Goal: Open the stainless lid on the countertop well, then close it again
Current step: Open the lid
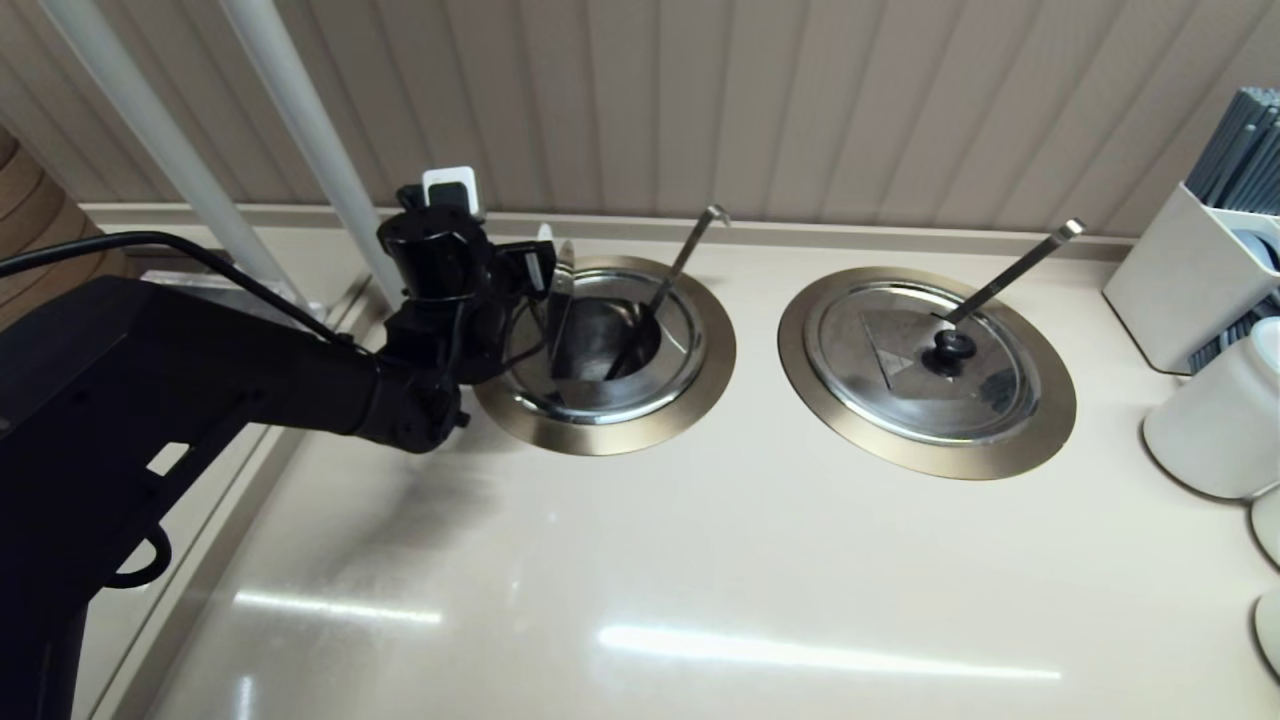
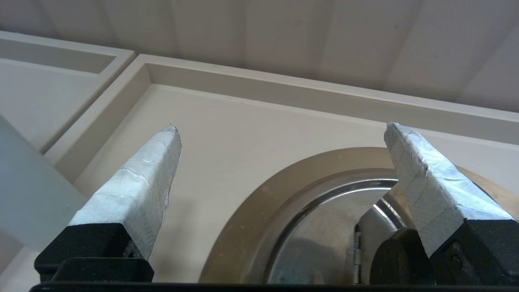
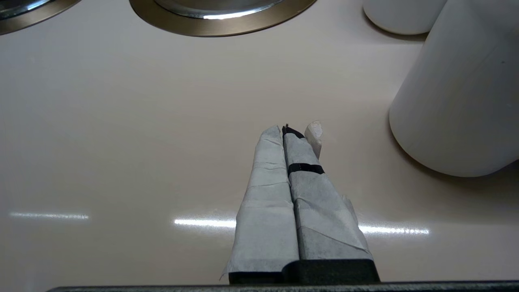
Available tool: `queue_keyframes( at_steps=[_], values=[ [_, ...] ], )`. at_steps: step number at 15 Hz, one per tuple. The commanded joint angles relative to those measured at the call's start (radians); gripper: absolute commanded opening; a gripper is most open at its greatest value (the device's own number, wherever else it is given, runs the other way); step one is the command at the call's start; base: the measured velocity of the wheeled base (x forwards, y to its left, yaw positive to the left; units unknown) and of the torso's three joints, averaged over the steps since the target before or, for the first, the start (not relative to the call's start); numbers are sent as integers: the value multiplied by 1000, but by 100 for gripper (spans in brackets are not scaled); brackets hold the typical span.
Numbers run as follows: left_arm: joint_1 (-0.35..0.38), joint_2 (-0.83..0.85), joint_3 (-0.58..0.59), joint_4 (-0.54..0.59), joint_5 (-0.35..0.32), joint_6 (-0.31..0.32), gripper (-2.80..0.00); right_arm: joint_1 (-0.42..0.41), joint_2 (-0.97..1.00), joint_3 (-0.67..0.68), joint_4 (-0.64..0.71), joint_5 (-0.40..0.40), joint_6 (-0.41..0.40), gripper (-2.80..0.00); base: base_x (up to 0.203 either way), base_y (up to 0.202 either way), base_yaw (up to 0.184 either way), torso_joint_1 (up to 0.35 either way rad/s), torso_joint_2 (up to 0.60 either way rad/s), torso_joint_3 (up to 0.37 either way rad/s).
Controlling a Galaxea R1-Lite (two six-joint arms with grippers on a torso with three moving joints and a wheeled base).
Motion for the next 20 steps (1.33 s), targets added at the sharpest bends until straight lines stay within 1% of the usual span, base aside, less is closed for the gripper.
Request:
queue_keyframes(
  at_steps=[1, 4, 10, 12, 13, 14, 15, 16, 17, 20],
  values=[
    [3, -18, 4, -10, -1, 1, 0, 0, 0, 5, 0, 0, 1, -280, 0, 0, 0, 0, 0, 0],
    [23, -41, -14, -11, -11, 9, 0, 0, 0, 5, 0, 0, 1, -280, 0, 0, 0, 0, 0, 0],
    [25, -145, -10, -13, -12, -2, 0, 0, 0, 5, 0, 0, -1, -280, 0, 0, 0, 0, 0, 0],
    [-26, -177, 3, -7, -13, -64, 0, 0, 0, 5, 0, 0, -1, -280, 0, 0, 0, 0, 0, 0],
    [-69, -192, 20, 26, -16, -106, 0, 0, 0, 5, 0, 0, 1, -280, 0, 0, 0, 0, 0, 0],
    [-116, -207, 36, 84, -29, -171, 0, 0, 0, 5, 0, 0, -1, -280, 0, 0, 0, 0, 0, 0],
    [-159, -219, 54, 131, -63, -252, 0, 0, 0, 5, 0, 0, 1, -280, 0, 0, 0, 0, 0, 0],
    [-189, -225, 79, 160, -107, -295, 0, 0, 0, 5, 0, 0, -1, -280, 0, 0, 0, 0, 0, 0],
    [-206, -222, 95, 170, -123, -301, 0, 0, 0, 5, 0, 0, 0, -280, 0, 0, 0, 0, 0, 0],
    [-222, -173, 106, 171, -127, -299, 0, 0, 0, 5, 0, 0, 0, -280, 0, 0, 0, 0, 0, 0]
  ],
)
